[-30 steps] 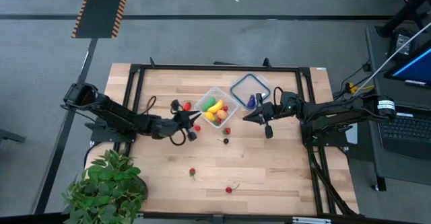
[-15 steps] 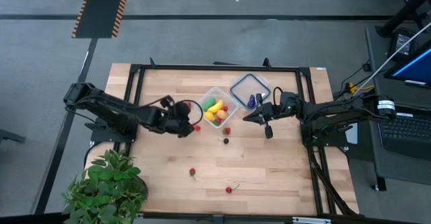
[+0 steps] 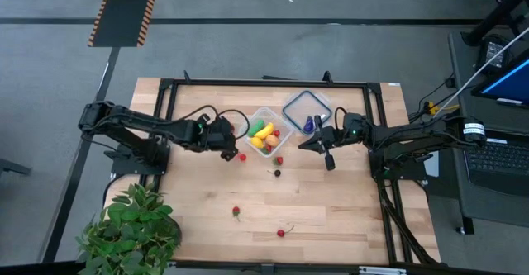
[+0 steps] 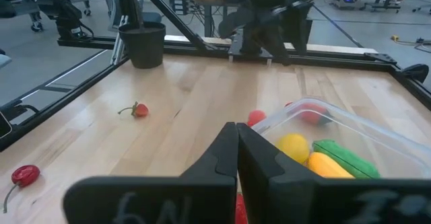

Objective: Pick and placing Produce into tupperware
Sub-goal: Put the red chili pepper into the transparent container

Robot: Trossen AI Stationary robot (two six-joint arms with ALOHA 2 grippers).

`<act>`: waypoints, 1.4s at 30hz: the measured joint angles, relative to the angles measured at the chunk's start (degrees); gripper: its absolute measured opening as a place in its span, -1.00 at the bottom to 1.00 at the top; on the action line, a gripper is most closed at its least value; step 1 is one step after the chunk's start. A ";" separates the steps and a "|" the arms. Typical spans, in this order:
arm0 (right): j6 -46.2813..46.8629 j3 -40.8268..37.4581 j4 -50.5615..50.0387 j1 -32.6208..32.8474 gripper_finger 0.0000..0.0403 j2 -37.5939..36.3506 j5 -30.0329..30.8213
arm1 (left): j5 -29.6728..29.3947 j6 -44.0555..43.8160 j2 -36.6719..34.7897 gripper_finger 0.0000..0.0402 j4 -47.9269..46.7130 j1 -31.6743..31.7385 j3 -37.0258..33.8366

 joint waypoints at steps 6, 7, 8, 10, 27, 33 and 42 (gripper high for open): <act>0.00 0.00 -0.47 -0.02 -0.98 0.00 0.00 | 5.55 -1.24 0.02 0.03 -0.63 3.70 0.00; 0.01 0.00 -0.53 -0.01 -0.98 0.00 -0.01 | 6.57 -0.97 0.09 0.05 -0.60 4.20 0.00; 0.00 0.00 -0.57 -0.02 -0.98 0.00 -0.02 | 7.12 -0.59 0.15 0.07 -0.62 4.57 0.00; 0.00 0.00 -0.64 -0.02 -0.98 0.00 0.00 | 7.30 -0.44 0.20 0.10 -0.57 5.13 0.00; -0.08 0.00 -0.99 -0.01 -0.98 0.00 0.01 | 9.08 2.17 5.91 0.13 -0.53 9.33 -0.02; -0.20 0.00 -1.06 0.00 -0.97 0.00 0.07 | 9.68 2.82 10.05 0.13 -0.25 9.85 -0.04; -0.20 0.00 -1.06 -0.02 -0.97 0.00 0.09 | 13.62 2.85 14.02 0.13 0.63 11.53 -0.04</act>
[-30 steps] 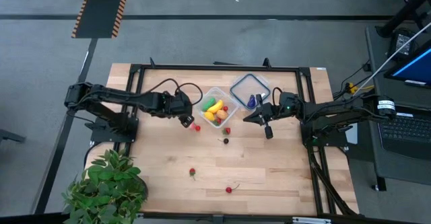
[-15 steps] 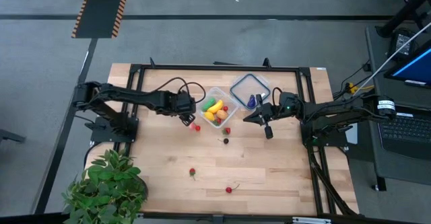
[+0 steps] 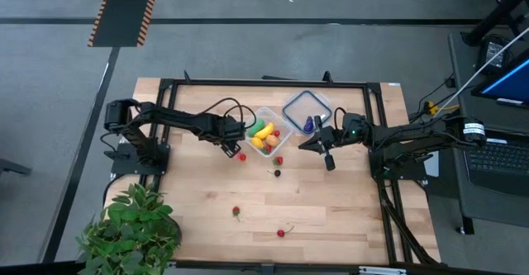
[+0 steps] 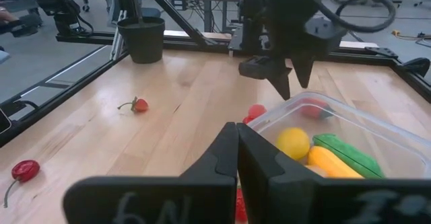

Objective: Pick and placing Produce into tupperware
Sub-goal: Put the red chili pepper into the transparent container

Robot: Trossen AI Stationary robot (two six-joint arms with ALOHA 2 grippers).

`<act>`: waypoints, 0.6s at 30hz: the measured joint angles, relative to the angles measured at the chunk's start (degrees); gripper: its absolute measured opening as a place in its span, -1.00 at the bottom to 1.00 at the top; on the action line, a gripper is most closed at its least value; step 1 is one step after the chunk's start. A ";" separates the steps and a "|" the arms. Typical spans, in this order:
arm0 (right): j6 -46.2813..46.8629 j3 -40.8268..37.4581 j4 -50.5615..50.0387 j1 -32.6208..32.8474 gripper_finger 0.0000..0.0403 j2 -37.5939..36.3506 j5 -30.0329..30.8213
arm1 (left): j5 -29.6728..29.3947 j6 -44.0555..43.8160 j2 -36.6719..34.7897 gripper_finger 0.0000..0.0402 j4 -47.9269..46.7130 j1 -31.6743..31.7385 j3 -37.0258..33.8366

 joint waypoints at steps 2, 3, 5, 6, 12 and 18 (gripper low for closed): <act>0.00 0.00 -0.01 0.00 -0.97 0.00 0.00 | 0.02 0.00 0.17 0.13 0.15 0.71 0.00; 0.00 0.00 -0.02 0.00 -0.97 0.00 0.00 | 0.00 0.01 0.17 0.13 0.57 1.07 0.00; -0.02 0.00 -0.02 0.00 -0.97 0.00 0.00 | -0.04 0.01 0.17 0.13 1.31 1.65 0.00; -0.01 0.00 -0.02 0.00 -0.97 0.00 0.00 | -0.05 0.01 0.17 0.13 1.73 1.95 0.00; -0.02 0.00 -0.04 0.00 -0.97 0.00 0.00 | 0.48 1.21 0.17 0.13 4.69 2.81 0.00; -0.02 0.00 -0.04 0.01 -0.97 0.00 0.00 | 3.26 3.24 0.17 0.13 7.59 2.85 0.00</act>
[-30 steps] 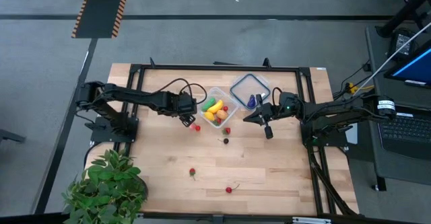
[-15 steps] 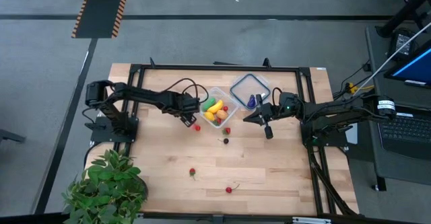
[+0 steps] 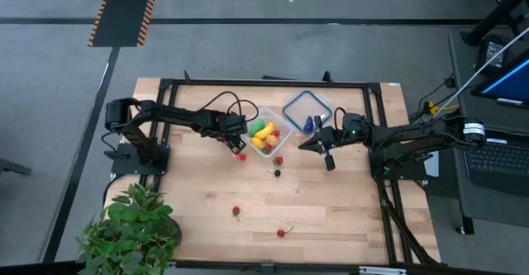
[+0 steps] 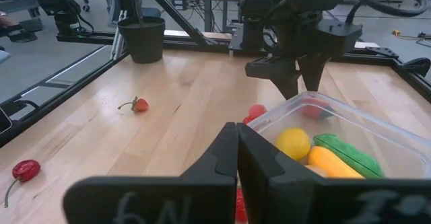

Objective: Pick and placing Produce into tupperware
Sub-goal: Put the red chili pepper into the transparent container

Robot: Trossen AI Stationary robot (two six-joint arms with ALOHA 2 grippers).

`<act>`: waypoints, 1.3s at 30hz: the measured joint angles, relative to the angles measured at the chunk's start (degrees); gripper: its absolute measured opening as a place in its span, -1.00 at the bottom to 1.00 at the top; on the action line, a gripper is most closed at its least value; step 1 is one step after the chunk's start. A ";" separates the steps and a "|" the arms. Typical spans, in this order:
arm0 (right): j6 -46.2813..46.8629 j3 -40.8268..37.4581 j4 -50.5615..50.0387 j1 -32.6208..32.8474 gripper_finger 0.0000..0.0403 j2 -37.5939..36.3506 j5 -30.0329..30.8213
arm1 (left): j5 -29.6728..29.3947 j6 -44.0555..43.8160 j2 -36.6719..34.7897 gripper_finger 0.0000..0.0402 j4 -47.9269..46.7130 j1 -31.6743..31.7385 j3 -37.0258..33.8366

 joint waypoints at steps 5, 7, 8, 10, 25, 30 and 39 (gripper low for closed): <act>0.00 0.00 0.00 0.01 -0.97 0.00 0.00 | -0.04 -0.13 0.00 0.13 0.51 0.33 0.00; 0.00 0.00 0.00 -0.01 -0.97 0.00 0.00 | -0.03 -0.10 0.00 0.13 1.01 0.57 -0.45; 0.00 0.00 0.00 -0.01 -0.97 0.00 0.00 | -0.05 -0.10 0.00 0.13 1.41 0.76 -0.96; 0.06 0.00 0.00 0.01 -0.97 0.00 -0.02 | -0.03 -0.17 0.00 0.13 2.10 1.32 -2.26; 0.02 0.00 0.00 -0.01 -0.97 0.00 -0.01 | 0.06 -0.23 0.00 0.13 9.08 2.71 -6.21; 0.02 0.00 0.00 -0.01 -0.97 0.02 -0.01 | 0.17 -0.23 0.00 0.13 9.08 2.71 -6.22; 0.11 0.00 0.00 0.00 -0.97 0.02 -0.01 | 0.22 -0.17 1.75 0.13 7.77 2.71 -6.13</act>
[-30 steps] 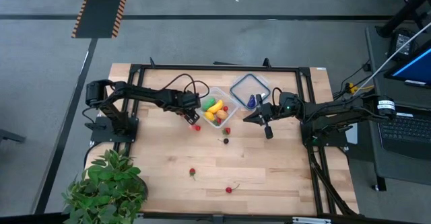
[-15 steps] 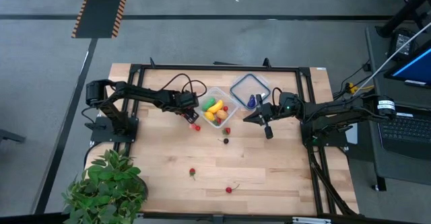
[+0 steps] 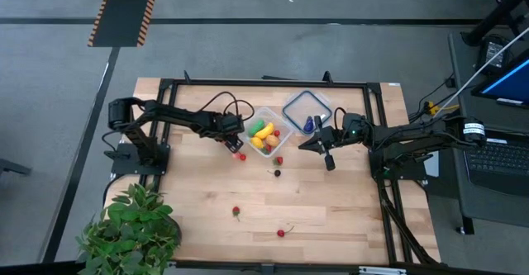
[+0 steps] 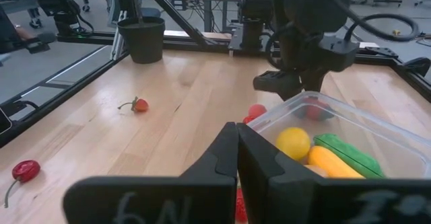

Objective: Pick and placing Produce into tupperware
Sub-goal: Put the red chili pepper into the transparent container

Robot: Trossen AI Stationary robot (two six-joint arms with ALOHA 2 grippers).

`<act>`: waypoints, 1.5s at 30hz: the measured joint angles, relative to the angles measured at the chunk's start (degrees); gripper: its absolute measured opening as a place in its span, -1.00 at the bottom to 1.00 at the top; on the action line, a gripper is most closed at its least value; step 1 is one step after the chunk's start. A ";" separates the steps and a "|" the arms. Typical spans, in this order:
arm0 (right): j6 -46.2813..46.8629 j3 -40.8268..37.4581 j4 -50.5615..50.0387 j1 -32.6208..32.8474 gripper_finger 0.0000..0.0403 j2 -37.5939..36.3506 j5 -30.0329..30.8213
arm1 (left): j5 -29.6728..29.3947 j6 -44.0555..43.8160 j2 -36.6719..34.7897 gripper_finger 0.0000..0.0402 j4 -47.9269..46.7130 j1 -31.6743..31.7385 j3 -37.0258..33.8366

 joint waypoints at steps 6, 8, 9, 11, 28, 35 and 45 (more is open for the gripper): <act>0.07 0.02 0.04 0.01 -0.98 0.00 -0.01 | -0.03 1.41 1.66 0.06 0.18 -0.06 0.17; 0.07 0.02 0.02 -0.01 -0.98 0.00 0.01 | -0.03 2.13 1.69 -0.01 0.42 -0.07 0.12; 0.07 0.02 0.04 0.00 -0.97 0.00 0.01 | 0.02 2.78 1.73 -0.06 0.48 -0.09 0.12; 0.00 0.02 0.04 0.01 -0.97 0.00 0.00 | 0.25 3.78 1.79 -0.19 0.49 -0.11 0.10; -0.07 0.02 0.02 -0.01 -0.98 0.00 0.01 | -1.03 9.09 -3.05 -0.66 -2.71 0.04 -0.43; -0.09 0.02 -0.10 -0.01 -0.98 0.00 -0.01 | -1.10 9.08 -8.90 -0.66 -5.27 -0.36 -0.27; -0.11 0.02 -0.35 0.01 -0.98 0.00 0.00 | -0.76 11.39 -18.52 -0.66 -5.20 -2.85 -0.23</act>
